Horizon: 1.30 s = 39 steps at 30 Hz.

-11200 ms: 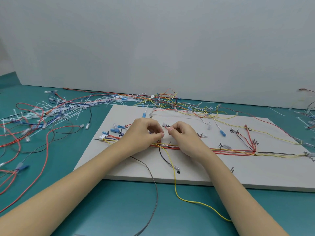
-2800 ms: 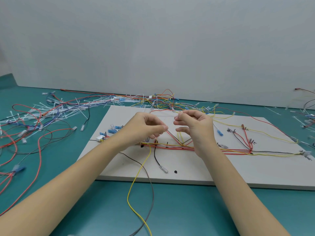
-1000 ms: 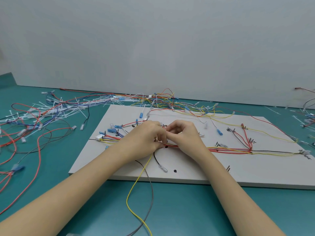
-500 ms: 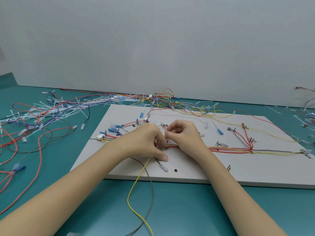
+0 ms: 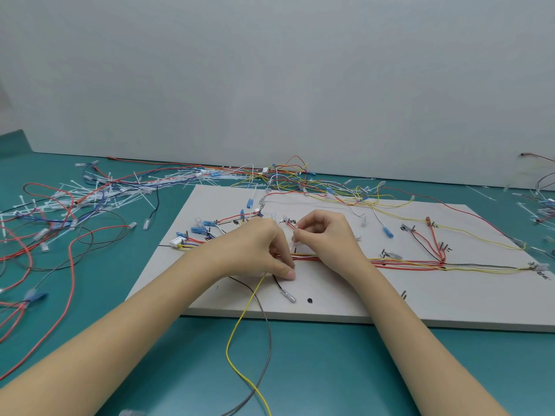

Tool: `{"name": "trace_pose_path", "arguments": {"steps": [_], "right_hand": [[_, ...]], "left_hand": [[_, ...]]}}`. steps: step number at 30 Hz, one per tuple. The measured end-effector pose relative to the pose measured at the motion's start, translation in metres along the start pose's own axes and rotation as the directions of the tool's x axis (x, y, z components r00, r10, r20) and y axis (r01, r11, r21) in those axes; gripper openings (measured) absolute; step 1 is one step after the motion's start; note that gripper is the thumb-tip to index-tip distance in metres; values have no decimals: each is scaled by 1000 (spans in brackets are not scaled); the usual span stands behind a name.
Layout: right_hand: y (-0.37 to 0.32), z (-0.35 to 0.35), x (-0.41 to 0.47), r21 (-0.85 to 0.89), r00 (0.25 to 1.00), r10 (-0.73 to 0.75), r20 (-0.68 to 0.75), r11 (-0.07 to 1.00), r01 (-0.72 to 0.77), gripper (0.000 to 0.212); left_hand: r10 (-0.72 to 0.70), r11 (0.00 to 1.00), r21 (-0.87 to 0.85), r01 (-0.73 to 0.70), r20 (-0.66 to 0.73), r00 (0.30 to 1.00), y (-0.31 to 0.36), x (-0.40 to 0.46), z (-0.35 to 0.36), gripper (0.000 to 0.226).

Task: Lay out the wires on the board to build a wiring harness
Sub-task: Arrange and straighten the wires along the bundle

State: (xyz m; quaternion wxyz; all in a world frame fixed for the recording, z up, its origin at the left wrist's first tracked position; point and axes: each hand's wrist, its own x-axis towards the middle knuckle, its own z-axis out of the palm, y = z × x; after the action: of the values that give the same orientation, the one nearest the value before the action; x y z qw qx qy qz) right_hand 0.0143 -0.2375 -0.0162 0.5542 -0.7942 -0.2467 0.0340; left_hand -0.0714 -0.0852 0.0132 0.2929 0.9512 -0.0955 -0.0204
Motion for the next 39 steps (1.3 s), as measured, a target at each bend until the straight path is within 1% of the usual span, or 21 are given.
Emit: {"name": "trace_pose_path", "arguments": {"steps": [2,5,7,10,11,13,15,18,21,24,28,30,33,36,39], "right_hand": [[0,0,0,12,1000,1,2,1000,-1,12],[0,1,0,33,1000,3,5,999,-3,11],[0,1,0,28,1000,-2,0,1000,2,13],[-1,1,1,46,1000,-1,10,999,1,16],[-2,1,1,60,1000,-4,19,998,3,15],[-2,0,0,72,999,-10,34,997,8,9],[-2,0,-1,85,999,-16,48,996,12,5],[-3,-1,-1,91,998,-24,64,996,18,8],[-3,-2,-1,103,997,-20,79,995,12,12],[-3,-4,0,104,995,-13,99,995,3,14],[-5,-3,0,110,993,7,115,994,-20,17],[-6,-4,0,140,991,34,129,989,-52,16],[-11,-7,-1,173,985,91,144,978,-116,10],[-16,-11,-1,203,976,140,166,964,-173,10],[-19,-13,-3,189,970,152,191,964,-188,11]], "left_hand": [[3,1000,-22,-3,9,1000,-1,1,0,7],[-24,998,-58,23,-9,1000,-2,2,3,14],[-30,996,-91,25,-57,998,-2,2,4,15],[-21,992,-127,-1,-178,984,-1,3,4,12],[-25,989,-150,-6,-200,980,-1,3,4,12],[-49,969,-249,1,-188,981,0,4,6,12],[-84,911,-413,17,-144,986,2,4,8,12],[-127,767,-640,44,-83,988,3,5,10,12],[-152,668,-742,57,-61,986,1,6,11,10],[-170,615,-786,66,-51,984,-1,5,9,12],[-166,599,-795,95,-7,986,-5,4,7,17],[-169,568,-816,106,11,986,-6,4,6,17],[-193,527,-842,111,8,981,-6,5,8,19],[-213,529,-842,102,-15,977,-6,6,13,24],[-228,527,-844,96,-31,973,-6,7,16,25]]}}
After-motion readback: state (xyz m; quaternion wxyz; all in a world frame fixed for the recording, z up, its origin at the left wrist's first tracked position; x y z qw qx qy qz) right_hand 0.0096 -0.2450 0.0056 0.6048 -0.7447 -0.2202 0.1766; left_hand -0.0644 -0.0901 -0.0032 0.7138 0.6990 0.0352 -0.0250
